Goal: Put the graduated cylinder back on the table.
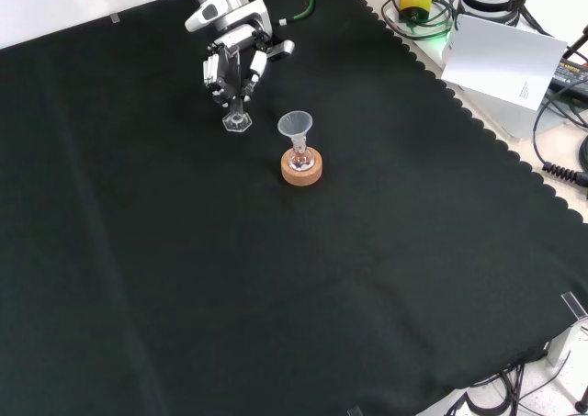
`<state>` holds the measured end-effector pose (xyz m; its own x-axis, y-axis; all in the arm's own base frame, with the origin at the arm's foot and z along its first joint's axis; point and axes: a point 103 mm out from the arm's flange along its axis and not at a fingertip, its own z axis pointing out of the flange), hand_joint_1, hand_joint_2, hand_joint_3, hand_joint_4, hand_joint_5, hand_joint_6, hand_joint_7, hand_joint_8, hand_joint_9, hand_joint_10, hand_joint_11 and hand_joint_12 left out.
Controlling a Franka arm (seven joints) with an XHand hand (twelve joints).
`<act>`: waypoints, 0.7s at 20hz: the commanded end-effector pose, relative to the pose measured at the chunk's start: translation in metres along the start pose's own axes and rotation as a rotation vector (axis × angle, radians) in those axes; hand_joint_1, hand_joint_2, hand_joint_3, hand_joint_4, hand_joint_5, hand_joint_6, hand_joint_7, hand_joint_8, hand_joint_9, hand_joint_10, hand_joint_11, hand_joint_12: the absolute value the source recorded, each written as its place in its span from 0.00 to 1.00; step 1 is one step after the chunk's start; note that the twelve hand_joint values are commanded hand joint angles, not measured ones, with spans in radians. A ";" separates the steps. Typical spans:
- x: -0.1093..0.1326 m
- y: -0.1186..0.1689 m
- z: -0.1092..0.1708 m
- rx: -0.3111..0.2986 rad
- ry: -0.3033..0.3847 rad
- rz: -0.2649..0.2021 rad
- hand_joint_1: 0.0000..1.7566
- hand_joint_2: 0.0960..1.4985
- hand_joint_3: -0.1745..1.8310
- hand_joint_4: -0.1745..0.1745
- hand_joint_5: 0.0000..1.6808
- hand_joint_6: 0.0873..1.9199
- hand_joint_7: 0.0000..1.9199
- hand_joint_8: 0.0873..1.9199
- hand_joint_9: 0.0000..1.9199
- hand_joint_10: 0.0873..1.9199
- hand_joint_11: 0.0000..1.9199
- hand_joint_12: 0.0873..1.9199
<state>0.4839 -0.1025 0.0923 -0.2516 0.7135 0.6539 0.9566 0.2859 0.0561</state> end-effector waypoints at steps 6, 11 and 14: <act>0.003 0.003 0.007 0.003 -0.001 0.012 0.63 0.72 0.00 0.39 0.44 0.36 0.38 0.28 0.58 0.04 0.43 0.53; 0.001 0.002 -0.002 -0.030 0.009 0.018 0.62 0.72 0.00 0.40 0.43 0.35 0.37 0.28 0.56 0.04 0.39 0.56; 0.000 0.000 -0.010 -0.037 0.008 0.013 0.61 0.71 0.00 0.41 0.42 0.34 0.35 0.28 0.54 0.03 0.36 0.58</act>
<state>0.4850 -0.1026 0.0928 -0.2329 0.7152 0.6590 0.9642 0.2583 0.0604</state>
